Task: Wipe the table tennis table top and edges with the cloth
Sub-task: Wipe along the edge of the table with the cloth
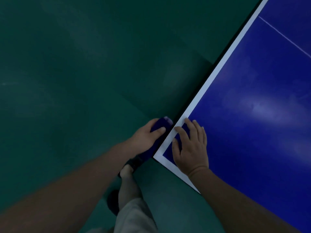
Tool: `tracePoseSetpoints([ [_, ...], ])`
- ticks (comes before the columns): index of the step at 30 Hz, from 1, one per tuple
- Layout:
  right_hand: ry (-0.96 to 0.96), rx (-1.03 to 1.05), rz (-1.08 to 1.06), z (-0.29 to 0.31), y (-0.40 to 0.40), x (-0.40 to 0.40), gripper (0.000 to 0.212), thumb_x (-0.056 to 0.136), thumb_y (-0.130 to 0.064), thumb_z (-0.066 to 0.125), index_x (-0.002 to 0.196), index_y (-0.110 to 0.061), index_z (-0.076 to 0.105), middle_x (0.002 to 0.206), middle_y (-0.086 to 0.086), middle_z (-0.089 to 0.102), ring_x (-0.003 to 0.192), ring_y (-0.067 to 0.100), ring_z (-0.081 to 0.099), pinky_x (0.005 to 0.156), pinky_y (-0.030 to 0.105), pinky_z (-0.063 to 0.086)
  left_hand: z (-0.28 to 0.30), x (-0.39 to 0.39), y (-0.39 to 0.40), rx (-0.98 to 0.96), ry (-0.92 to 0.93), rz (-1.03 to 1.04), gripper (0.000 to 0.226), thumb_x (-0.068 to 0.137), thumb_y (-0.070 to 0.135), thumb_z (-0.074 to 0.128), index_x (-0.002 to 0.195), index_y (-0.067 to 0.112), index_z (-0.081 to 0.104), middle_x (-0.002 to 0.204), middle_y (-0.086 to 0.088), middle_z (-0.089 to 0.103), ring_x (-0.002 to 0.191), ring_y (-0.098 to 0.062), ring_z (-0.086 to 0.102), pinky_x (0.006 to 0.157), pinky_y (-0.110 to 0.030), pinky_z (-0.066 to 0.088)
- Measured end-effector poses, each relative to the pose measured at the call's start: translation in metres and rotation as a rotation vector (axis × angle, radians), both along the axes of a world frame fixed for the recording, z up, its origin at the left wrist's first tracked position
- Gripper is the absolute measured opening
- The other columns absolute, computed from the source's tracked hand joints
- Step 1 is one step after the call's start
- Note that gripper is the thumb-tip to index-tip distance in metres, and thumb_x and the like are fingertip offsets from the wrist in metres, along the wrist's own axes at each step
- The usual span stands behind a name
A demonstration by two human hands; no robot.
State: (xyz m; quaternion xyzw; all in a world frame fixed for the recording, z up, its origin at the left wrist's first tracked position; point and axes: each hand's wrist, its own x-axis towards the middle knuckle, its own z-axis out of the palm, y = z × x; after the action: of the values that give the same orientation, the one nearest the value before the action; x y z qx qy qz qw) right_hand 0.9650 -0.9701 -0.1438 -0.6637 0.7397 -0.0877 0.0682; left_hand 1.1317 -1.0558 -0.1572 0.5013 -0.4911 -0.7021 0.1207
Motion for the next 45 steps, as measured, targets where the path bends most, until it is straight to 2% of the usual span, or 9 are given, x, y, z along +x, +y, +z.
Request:
tracePoseSetpoints([
  [9, 0.012, 0.024, 0.01, 0.0, -0.001, 0.002, 0.037, 0.094, -0.036, 0.045, 0.125, -0.021, 0.057, 0.152, 0.01, 0.041, 0.145, 0.034, 0.032, 0.118, 0.059, 0.02, 0.006, -0.047, -0.051, -0.075, -0.02, -0.05, 0.035, 0.1, 0.033, 0.054, 0.134, 0.031, 0.048, 0.112, 0.013, 0.062, 0.102, -0.007, 0.059, 0.088, -0.026, 0.043],
  [14, -0.068, 0.036, -0.005, 0.002, -0.001, -0.001, 0.036, 0.092, -0.037, 0.05, 0.125, -0.023, 0.057, 0.149, 0.008, 0.045, 0.144, 0.032, 0.035, 0.118, 0.058, 0.023, 0.014, -0.034, -0.034, 0.009, 0.034, 0.019, 0.027, 0.1, 0.037, 0.055, 0.122, 0.05, 0.049, 0.116, 0.021, 0.064, 0.11, -0.005, 0.061, 0.098, -0.029, 0.046],
  [19, -0.172, -0.06, 0.049, 0.022, -0.043, -0.028, 0.035, 0.093, -0.035, 0.052, 0.118, -0.013, 0.063, 0.129, 0.006, 0.058, 0.122, 0.024, 0.051, 0.104, 0.044, 0.042, 0.027, -0.039, -0.041, -0.031, 0.061, -0.054, 0.032, 0.104, 0.021, 0.049, 0.119, 0.049, 0.048, 0.119, 0.023, 0.061, 0.106, 0.015, 0.056, 0.089, -0.006, 0.041],
  [21, -0.098, -0.06, 0.058, 0.024, -0.075, -0.056, 0.04, 0.095, -0.036, 0.048, 0.121, -0.009, 0.063, 0.135, 0.012, 0.054, 0.129, 0.03, 0.047, 0.109, 0.049, 0.039, 0.021, -0.068, -0.07, -0.101, 0.058, -0.091, 0.028, 0.103, 0.02, 0.049, 0.12, 0.043, 0.051, 0.118, 0.018, 0.061, 0.105, 0.013, 0.055, 0.089, -0.013, 0.041],
  [24, 0.014, 0.069, -0.031, 0.017, -0.117, -0.097, 0.055, 0.098, -0.048, 0.039, 0.136, -0.011, 0.053, 0.156, 0.014, 0.035, 0.148, 0.034, 0.024, 0.122, 0.052, 0.018, 0.013, -0.105, -0.106, -0.105, 0.068, -0.07, 0.028, 0.103, 0.027, 0.049, 0.129, 0.037, 0.05, 0.109, 0.02, 0.059, 0.097, 0.009, 0.055, 0.083, -0.02, 0.045],
  [27, 0.051, 0.156, -0.077, 0.004, -0.129, -0.112, 0.07, 0.098, -0.059, 0.027, 0.15, -0.015, 0.038, 0.164, 0.01, 0.019, 0.154, 0.028, 0.006, 0.125, 0.047, 0.003, 0.003, -0.106, -0.103, -0.02, 0.07, 0.005, 0.03, 0.098, 0.039, 0.05, 0.125, 0.052, 0.049, 0.113, 0.016, 0.064, 0.104, -0.009, 0.062, 0.095, -0.036, 0.049],
  [33, 0.062, 0.123, -0.089, 0.001, -0.128, -0.112, 0.067, 0.1, -0.056, 0.028, 0.151, -0.014, 0.037, 0.164, 0.01, 0.022, 0.154, 0.028, 0.009, 0.124, 0.05, 0.007, -0.002, -0.08, -0.075, 0.072, 0.087, -0.006, 0.037, 0.103, 0.035, 0.046, 0.119, 0.067, 0.037, 0.118, 0.023, 0.062, 0.107, 0.0, 0.061, 0.094, -0.028, 0.047],
  [39, 0.073, 0.118, -0.106, 0.003, -0.13, -0.11, 0.063, 0.099, -0.054, 0.034, 0.148, -0.015, 0.042, 0.162, 0.01, 0.027, 0.153, 0.028, 0.014, 0.123, 0.052, 0.012, -0.011, -0.138, -0.14, -0.038, 0.088, -0.051, 0.038, 0.103, 0.026, 0.047, 0.14, 0.035, 0.045, 0.123, 0.009, 0.061, 0.113, -0.012, 0.059, 0.095, -0.029, 0.046],
  [45, 0.047, 0.094, -0.115, 0.003, -0.132, -0.111, 0.061, 0.098, -0.052, 0.04, 0.146, -0.015, 0.044, 0.161, 0.01, 0.03, 0.153, 0.028, 0.016, 0.124, 0.052, 0.013, -0.012, -0.165, -0.173, -0.056, 0.109, -0.057, 0.034, 0.102, 0.024, 0.049, 0.132, 0.04, 0.047, 0.116, 0.013, 0.063, 0.104, -0.007, 0.061, 0.09, -0.026, 0.044],
])
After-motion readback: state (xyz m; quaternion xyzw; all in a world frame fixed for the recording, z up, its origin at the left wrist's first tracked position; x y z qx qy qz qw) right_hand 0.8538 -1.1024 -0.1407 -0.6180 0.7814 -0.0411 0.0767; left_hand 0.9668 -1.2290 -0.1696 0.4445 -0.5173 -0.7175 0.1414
